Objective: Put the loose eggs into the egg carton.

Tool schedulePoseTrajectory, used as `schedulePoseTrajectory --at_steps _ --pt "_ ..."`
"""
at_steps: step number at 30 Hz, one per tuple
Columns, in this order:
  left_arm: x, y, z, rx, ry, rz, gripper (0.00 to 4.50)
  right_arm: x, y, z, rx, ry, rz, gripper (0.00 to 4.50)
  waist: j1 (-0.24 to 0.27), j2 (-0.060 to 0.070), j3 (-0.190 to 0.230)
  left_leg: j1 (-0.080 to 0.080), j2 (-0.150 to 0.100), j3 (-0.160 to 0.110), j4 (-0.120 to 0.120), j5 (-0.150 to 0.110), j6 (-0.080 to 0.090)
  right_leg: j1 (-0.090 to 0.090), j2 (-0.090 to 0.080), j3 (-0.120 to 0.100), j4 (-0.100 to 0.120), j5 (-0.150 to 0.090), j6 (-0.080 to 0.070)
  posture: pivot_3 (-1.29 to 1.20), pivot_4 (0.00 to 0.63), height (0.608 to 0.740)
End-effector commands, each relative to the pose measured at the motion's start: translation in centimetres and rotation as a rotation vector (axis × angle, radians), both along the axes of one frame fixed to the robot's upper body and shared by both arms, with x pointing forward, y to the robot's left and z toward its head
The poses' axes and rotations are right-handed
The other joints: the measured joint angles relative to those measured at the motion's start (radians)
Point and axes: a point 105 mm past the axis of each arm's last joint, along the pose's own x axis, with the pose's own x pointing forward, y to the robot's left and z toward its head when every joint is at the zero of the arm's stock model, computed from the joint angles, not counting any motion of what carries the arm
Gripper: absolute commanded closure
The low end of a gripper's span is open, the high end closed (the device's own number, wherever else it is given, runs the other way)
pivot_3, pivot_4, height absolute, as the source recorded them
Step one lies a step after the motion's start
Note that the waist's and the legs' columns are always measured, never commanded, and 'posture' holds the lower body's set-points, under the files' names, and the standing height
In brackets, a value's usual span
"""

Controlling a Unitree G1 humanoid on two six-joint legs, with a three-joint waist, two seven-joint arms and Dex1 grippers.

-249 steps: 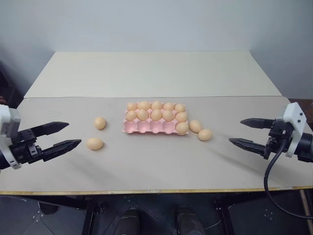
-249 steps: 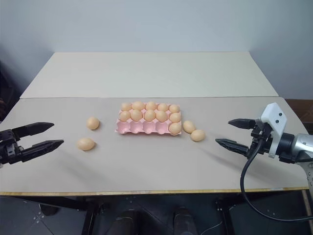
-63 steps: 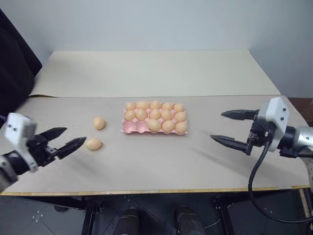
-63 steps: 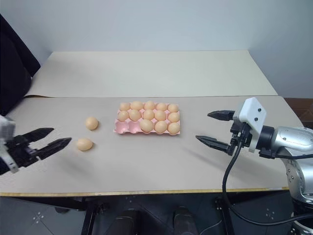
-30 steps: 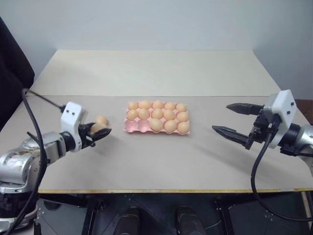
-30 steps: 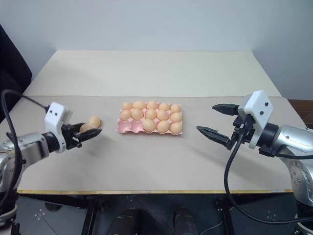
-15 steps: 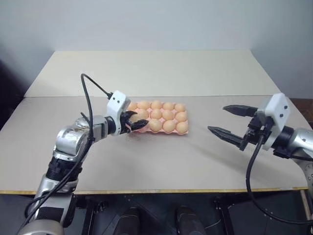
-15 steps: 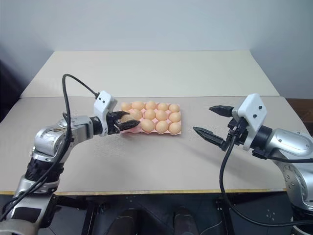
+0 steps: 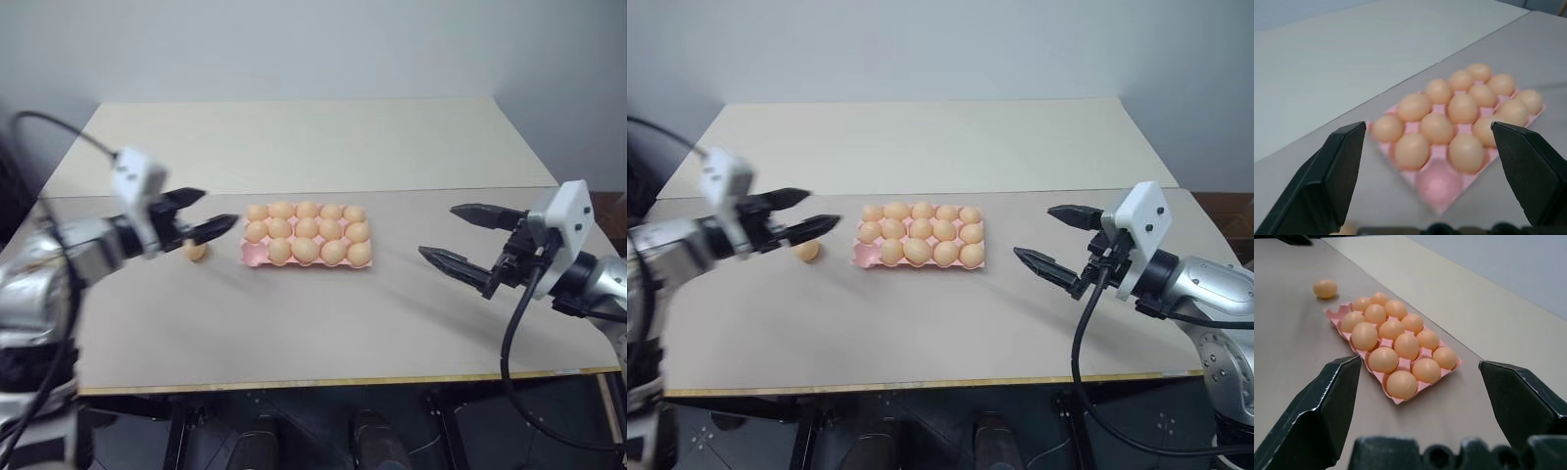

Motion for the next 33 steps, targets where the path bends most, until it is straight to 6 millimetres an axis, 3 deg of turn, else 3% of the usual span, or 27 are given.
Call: schedulePoseTrajectory --at_steps 1,5,13,18,23,28,33 --pt "-3.4 2.0 2.0 0.025 -0.105 -0.042 0.04 -0.5 0.0 1.1 -0.01 -0.04 0.048 0.0 0.003 0.0 0.0 0.0 0.0 0.0 0.0 0.0 0.0 0.0 0.0 0.0 0.0 0.0 0.0 0.0 0.15 0.74" --pt "-5.9 4.1 0.6 0.048 -0.062 0.005 0.04 -0.5 -0.2 0.8 -0.012 -0.021 0.072 0.0 0.015 0.0 0.0 0.001 0.0 0.0 0.0 0.0 0.0 0.002 -0.001 -0.001 -0.001 0.0 0.0 0.0 0.15 0.74" --pt "-5.6 4.0 -0.7 0.035 0.001 0.088 0.04 0.4 -0.4 0.7 -0.021 -0.02 0.073 0.0 0.029 0.0 0.0 0.004 0.0 0.0 0.0 0.0 0.0 0.008 -0.001 -0.002 -0.003 0.0 0.0 0.0 0.15 0.74" --pt "-0.9 3.9 -3.1 0.022 0.137 0.315 0.04 0.6 0.0 1.0 -0.018 -0.033 0.082 0.0 0.033 0.0 0.0 0.005 -0.001 -0.001 0.0 0.0 0.0 0.009 -0.001 -0.003 -0.003 0.0 0.0 0.0 0.15 0.74" --pt "3.8 2.6 -4.7 -0.034 0.186 0.417 0.04 0.5 0.2 1.3 -0.019 -0.045 0.085 0.0 0.029 -0.001 0.0 0.004 -0.001 -0.001 0.0 0.0 0.0 0.008 -0.001 -0.003 -0.002 0.0 0.0 0.0 0.15 0.74" --pt "6.8 1.1 -6.8 -0.052 0.224 0.43 0.04 0.3 0.4 1.4 -0.01 -0.058 0.082 0.0 0.024 -0.001 -0.001 -0.003 -0.001 0.0 0.0 0.0 0.0 -0.003 -0.001 0.0 0.002 0.0 0.0 0.0 0.15 0.74" --pt "9.5 -0.6 -8.3 -0.086 0.259 0.452 0.04 0.2 0.8 1.5 -0.001 -0.065 0.09 0.0 0.031 -0.002 -0.001 -0.003 -0.002 0.0 0.002 0.0 -0.001 -0.003 -0.001 0.0 0.003 0.0 0.0 0.0 0.15 0.74"
